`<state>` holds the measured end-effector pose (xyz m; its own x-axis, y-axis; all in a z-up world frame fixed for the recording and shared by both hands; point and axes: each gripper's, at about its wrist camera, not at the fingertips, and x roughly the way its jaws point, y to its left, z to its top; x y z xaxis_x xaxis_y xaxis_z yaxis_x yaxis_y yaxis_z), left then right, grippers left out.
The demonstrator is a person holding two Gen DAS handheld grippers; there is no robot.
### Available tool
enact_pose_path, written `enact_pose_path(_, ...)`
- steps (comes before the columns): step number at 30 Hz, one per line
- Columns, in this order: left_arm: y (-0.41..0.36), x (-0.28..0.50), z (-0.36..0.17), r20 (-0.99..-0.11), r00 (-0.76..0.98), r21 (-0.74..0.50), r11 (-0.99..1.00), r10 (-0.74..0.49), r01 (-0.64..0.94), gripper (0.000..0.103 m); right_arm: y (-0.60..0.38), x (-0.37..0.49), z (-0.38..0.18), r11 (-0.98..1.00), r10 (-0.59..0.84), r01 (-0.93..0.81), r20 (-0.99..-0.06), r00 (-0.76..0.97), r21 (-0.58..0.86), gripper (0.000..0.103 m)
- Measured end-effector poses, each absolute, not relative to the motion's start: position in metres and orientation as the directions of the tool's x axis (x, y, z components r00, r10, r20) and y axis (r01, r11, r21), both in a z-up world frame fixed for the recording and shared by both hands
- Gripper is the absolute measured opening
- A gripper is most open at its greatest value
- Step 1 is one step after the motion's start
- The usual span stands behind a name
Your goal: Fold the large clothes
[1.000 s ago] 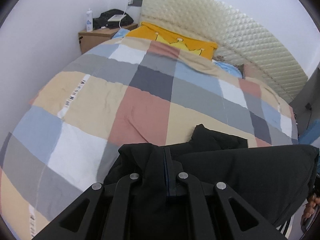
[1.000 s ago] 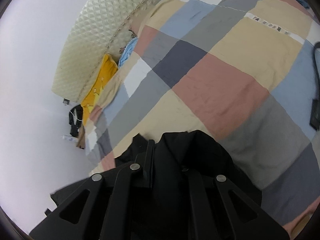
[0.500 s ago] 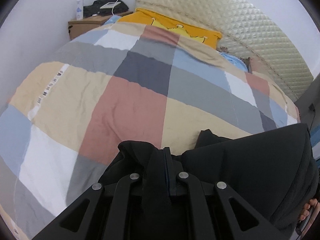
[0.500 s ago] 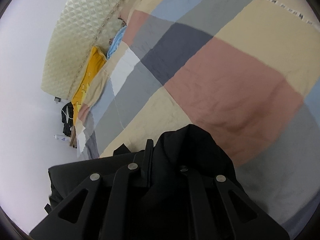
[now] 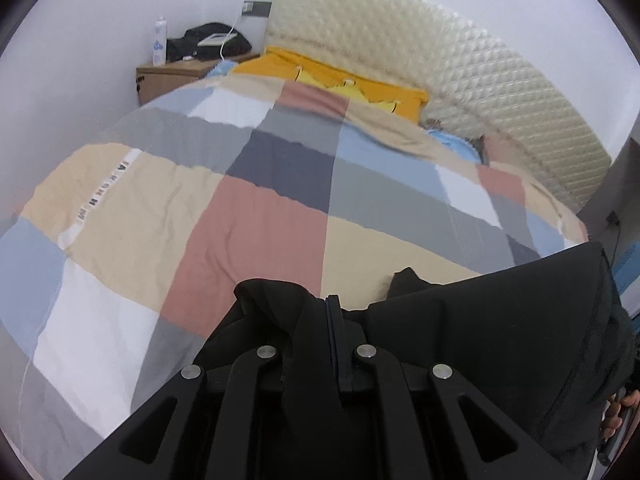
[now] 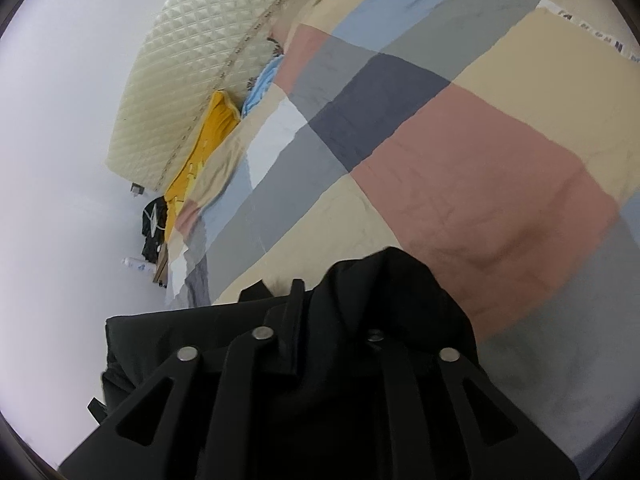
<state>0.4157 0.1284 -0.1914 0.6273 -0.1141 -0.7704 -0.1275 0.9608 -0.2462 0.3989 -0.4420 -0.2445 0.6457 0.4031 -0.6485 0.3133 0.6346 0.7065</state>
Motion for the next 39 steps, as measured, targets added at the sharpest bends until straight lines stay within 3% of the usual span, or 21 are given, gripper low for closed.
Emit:
enact_pose_path(5, 0.143, 0.387, -0.147, -0.739, 0.657, -0.277, 0.956, -0.146, -0.099, 0.011, -0.447, 0.374, -0.209, 0.626, 0.416, 0.286, -0.621, 0.664, 0.725, 0.037)
enact_pose_path(7, 0.147, 0.375, -0.127, -0.731, 0.660, -0.297, 0.952, -0.176, -0.074, 0.012, -0.446, 0.362, -0.186, 0.627, 0.424, 0.264, -0.605, 0.674, 0.733, 0.052)
enact_pose_path(10, 0.153, 0.359, -0.101, -0.735, 0.647, -0.299, 0.953, -0.202, -0.041, 0.019, -0.441, 0.347, -0.154, 0.657, 0.417, 0.238, -0.608, 0.676, 0.715, 0.061)
enact_pose_path(14, 0.175, 0.329, -0.066, -0.687, 0.708, -0.299, 0.952, -0.163, -0.071, 0.069, -0.437, 0.327, -0.126, 0.696, 0.400, 0.223, -0.627, 0.669, 0.682, 0.062)
enact_pose_path(16, 0.189, 0.312, -0.050, -0.646, 0.747, -0.307, 0.949, -0.155, -0.069, 0.070, -0.438, 0.318, -0.114, 0.737, 0.357, 0.240, -0.666, 0.655, 0.631, 0.065)
enact_pose_path(18, 0.194, 0.303, -0.042, -0.647, 0.751, -0.273, 0.960, -0.132, -0.067, 0.070, -0.445, 0.310, -0.103, 0.772, 0.291, 0.268, -0.696, 0.656, 0.576, 0.074)
enact_pose_path(26, 0.146, 0.276, -0.049, -0.623, 0.765, -0.162, 0.984, -0.164, 0.079, 0.070, -0.456, 0.284, -0.077, 0.810, 0.212, 0.265, -0.682, 0.700, 0.524, 0.075)
enact_pose_path(34, 0.057, 0.309, -0.117, -0.683, 0.691, -0.220, 0.969, -0.236, 0.113, 0.070, -0.357, 0.305, -0.120, 0.918, 0.214, 0.101, -0.696, 0.686, 0.383, 0.075)
enact_pose_path(39, 0.013, 0.334, -0.144, -0.683, 0.705, -0.143, 0.982, -0.189, 0.126, 0.070, -0.312, 0.325, -0.163, 0.946, 0.202, 0.039, -0.680, 0.704, 0.322, 0.075)
